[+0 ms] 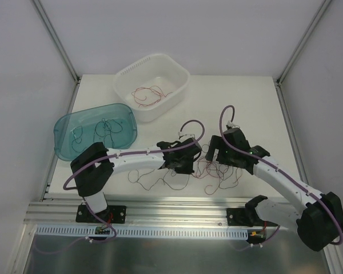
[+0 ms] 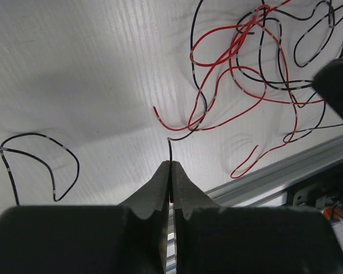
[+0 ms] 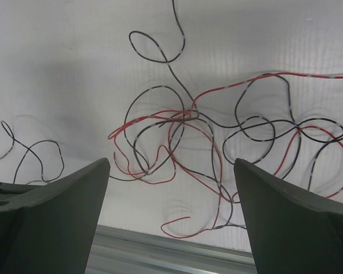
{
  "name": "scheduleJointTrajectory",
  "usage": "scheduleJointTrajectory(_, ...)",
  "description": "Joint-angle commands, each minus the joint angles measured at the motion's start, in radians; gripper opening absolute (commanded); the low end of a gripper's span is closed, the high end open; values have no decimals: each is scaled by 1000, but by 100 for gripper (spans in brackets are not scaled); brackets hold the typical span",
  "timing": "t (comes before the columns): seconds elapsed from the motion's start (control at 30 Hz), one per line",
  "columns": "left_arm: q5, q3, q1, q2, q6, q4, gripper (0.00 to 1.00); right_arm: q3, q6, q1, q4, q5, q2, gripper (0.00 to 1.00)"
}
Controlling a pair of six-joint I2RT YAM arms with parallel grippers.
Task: Untangle the cables
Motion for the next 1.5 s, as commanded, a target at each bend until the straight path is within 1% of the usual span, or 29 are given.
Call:
scheduleJointTrajectory(0.0, -62, -27, -13, -106, 9, 13, 0, -3, 51, 45, 116, -20, 54, 94)
scheduleJointTrajectory(0.07, -86, -41, -13, -142, 20, 13, 0, 7, 67, 53, 134, -3, 108, 94)
scheduleJointTrajectory(0.2, -123, -79, -11, -235, 37, -1, 0, 7, 103, 59, 131, 66, 183, 87)
scheduleJointTrajectory(0.27, -137, -84, -11, -289, 52, -13, 0, 3, 111, 61, 119, 106, 227, 76)
scheduleJointTrajectory(0.3, -154, -84, -10, -323, 58, -21, 0, -2, 117, 58, 116, 117, 244, 65)
scheduleJointTrajectory(0.37, -164, -81, -5, -355, 80, -49, 0, -3, 119, 50, 99, 131, 287, 54)
scheduleJointTrajectory(0.4, -172, -78, -1, -387, 84, -61, 0, -5, 119, 40, 97, 131, 297, 43)
scheduleJointTrajectory(0.43, -177, -78, 5, -406, 95, -78, 0, -6, 120, 33, 93, 134, 301, 38)
scheduleJointTrajectory(0.47, -178, -80, 25, -426, 100, -89, 0, -8, 120, 26, 84, 143, 306, 34)
scheduleJointTrajectory(0.5, -183, -83, 36, -471, 104, -99, 0, -10, 117, 7, 76, 151, 304, 24)
scheduleJointTrajectory(0.57, -204, -90, 65, -521, 121, -131, 0, -13, 102, -20, 44, 164, 294, 15)
scheduleJointTrajectory(0.6, -212, -98, 99, -573, 136, -145, 0, -16, 96, -57, 35, 166, 278, 3)
scheduleJointTrajectory(0.63, -214, -101, 119, -597, 144, -158, 0, -23, 76, -80, 27, 166, 266, 1)
scheduleJointTrajectory(0.67, -206, -106, 139, -623, 149, -176, 0, -29, 64, -104, 18, 161, 254, 1)
scheduleJointTrajectory(0.7, -197, -115, 189, -675, 155, -185, 0, -36, 53, -162, 13, 158, 239, 1)
scheduleJointTrajectory(0.77, -187, -123, 232, -725, 172, -199, 0, -48, 10, -227, -4, 151, 199, 1)
scheduleJointTrajectory(0.8, -197, -126, 249, -769, 178, -227, 0, -48, -7, -299, -10, 145, 186, 1)
scheduleJointTrajectory(0.87, -230, -123, 294, -808, 202, -265, 0, -45, -34, -374, -27, 117, 154, 1)
scheduleJointTrajectory(0.9, -258, -112, 309, -840, 212, -302, 0, -40, -62, -443, -31, 106, 145, 1)
scheduleJointTrajectory(0.93, -267, -104, 346, -852, 231, -322, 0, -36, -71, -476, -34, 96, 137, 1)
scheduleJointTrajectory(1.0, -285, -78, 381, -878, 264, -371, 0, -7, -99, -557, -50, 57, 130, 1)
scheduleJointTrajectory(1.07, -305, -55, 420, -889, 293, -405, 0, 15, -110, -594, -64, 42, 133, 1)
scheduleJointTrajectory(1.13, -359, 3, 441, -897, 319, -479, 0, 42, -119, -643, -71, 28, 143, 1)
scheduleJointTrajectory(1.27, -368, 74, 479, -929, 360, -527, 0, 70, -134, -695, -82, 11, 156, 1)
scheduleJointTrajectory(1.33, -408, 127, 493, -937, 362, -567, 0, 82, -143, -723, -84, -12, 177, 2)
scheduleJointTrajectory(1.37, -410, 143, 493, -938, 365, -581, 0, 87, -153, -724, -87, -26, 183, 3)
scheduleJointTrajectory(1.43, -393, 173, 495, -943, 365, -581, 0, 83, -159, -721, -79, -56, 180, 14)
scheduleJointTrajectory(1.47, -343, 184, 493, -938, 368, -578, 0, 73, -166, -720, -61, -85, 173, 20)
